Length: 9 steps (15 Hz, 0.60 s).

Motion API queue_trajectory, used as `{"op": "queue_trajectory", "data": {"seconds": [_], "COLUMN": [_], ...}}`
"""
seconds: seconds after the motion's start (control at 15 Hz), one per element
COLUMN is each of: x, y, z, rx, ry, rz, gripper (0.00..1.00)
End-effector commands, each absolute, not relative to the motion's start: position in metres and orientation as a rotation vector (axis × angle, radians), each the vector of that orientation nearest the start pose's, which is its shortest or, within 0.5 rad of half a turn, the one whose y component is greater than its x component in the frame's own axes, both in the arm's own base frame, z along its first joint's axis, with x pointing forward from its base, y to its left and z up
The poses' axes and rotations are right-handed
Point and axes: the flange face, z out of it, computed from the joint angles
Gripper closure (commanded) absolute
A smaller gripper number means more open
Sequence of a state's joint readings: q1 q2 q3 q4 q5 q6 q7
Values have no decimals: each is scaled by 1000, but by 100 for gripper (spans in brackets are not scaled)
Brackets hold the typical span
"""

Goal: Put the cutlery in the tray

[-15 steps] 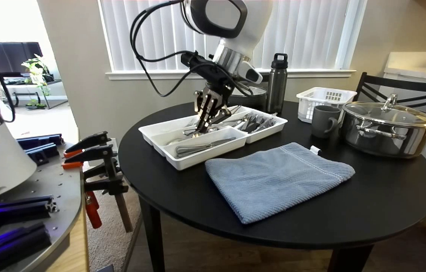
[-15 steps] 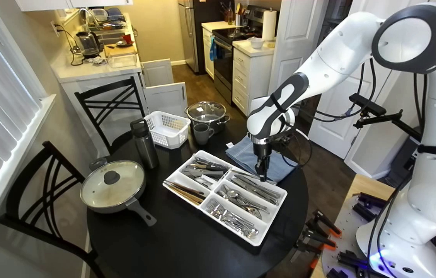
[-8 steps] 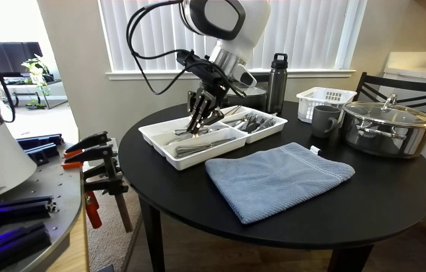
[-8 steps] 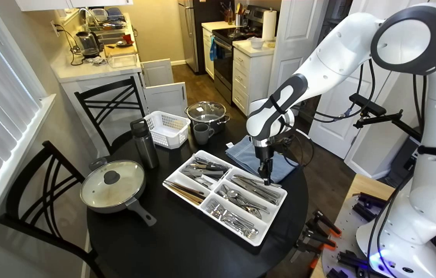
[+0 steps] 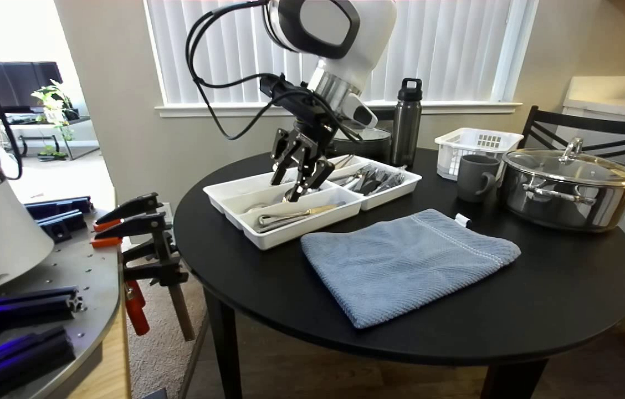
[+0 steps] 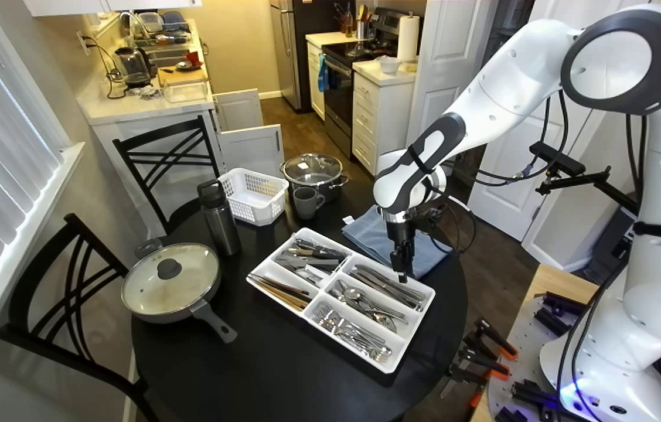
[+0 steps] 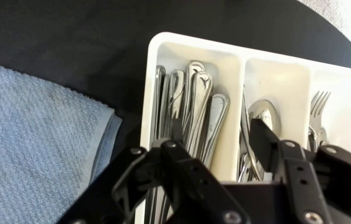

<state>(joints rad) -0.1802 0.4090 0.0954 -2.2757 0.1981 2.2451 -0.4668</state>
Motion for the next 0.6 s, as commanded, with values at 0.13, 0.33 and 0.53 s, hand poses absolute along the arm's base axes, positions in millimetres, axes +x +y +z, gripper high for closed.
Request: {"op": "queue_trajectory", "data": {"seconds": [0.13,0.33,0.53], "x": [481,482,482], "y": [-34,-35,-35], "z": [149,150,150], "rx": [-2818,-2824,-2824], "ry": [-305,-302,-302], "rz": [529,523,522], "gripper": [23,11,11]}}
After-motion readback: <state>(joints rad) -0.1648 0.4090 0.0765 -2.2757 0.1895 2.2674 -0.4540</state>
